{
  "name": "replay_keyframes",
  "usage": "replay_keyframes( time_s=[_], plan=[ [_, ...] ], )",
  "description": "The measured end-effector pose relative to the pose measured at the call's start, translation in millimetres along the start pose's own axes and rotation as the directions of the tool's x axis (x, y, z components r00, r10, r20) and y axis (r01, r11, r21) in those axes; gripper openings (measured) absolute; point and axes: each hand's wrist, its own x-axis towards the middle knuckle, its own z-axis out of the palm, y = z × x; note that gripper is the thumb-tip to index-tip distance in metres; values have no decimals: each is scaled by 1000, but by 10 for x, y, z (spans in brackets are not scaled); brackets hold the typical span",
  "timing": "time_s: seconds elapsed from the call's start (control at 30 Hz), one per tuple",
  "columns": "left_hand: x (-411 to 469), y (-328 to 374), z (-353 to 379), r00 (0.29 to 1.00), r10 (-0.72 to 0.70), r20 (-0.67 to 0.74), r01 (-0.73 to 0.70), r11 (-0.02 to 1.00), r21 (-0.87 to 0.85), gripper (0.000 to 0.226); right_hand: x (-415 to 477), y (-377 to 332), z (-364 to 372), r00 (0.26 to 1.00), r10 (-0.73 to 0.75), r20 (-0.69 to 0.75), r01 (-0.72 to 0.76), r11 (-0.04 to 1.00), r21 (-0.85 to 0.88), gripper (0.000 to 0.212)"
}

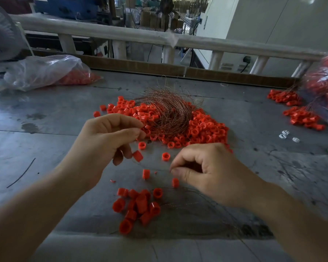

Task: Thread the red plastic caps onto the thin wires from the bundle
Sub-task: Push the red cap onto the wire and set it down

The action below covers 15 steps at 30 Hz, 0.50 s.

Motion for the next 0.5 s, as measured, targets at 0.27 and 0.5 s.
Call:
replay_keyframes(
  time_s=[0.27, 0.5],
  plan=[
    [154, -303, 22, 966, 249, 64, -209, 620, 756, 21, -1, -10, 77, 984, 25, 177, 10, 980, -197, 11],
    [218, -370, 67, 971, 198, 136, -216, 475, 853, 18, -1, -13, 61, 990, 26, 142, 0, 985, -174, 17]
  ],
)
